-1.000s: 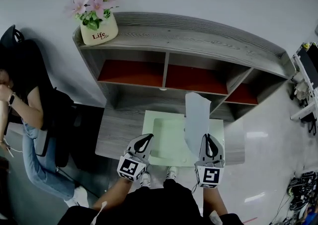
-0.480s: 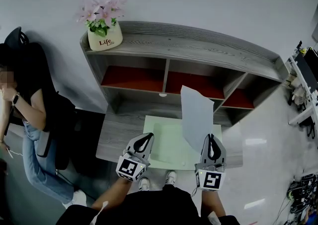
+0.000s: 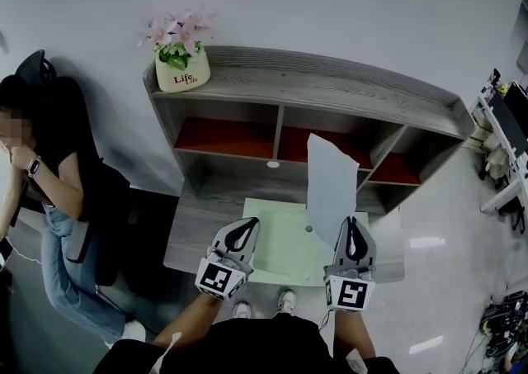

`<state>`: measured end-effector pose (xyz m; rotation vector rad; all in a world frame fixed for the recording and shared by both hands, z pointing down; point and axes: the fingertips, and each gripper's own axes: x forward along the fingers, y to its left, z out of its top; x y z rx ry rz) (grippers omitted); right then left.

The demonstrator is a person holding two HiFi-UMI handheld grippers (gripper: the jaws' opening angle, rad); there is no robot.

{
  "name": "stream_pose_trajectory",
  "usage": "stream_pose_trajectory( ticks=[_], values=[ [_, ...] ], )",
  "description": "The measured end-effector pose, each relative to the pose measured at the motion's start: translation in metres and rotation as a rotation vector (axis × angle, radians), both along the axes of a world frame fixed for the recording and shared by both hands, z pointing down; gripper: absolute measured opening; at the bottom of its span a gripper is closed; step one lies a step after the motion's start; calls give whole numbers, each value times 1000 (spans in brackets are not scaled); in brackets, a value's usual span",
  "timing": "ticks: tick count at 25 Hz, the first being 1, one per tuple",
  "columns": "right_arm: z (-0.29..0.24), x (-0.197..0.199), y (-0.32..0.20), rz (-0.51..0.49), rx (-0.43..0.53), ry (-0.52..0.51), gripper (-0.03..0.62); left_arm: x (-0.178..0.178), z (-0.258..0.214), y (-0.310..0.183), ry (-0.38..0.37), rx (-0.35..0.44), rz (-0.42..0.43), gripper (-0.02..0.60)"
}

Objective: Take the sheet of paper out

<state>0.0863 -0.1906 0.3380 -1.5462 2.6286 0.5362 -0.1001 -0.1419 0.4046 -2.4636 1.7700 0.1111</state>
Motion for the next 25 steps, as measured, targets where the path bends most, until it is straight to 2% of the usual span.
stream_pose_trajectory(
  ticks=[25],
  values=[
    [0,-6,-13,6,-23,-13,23,1,-1,-6,0,2,1,8]
  ],
)
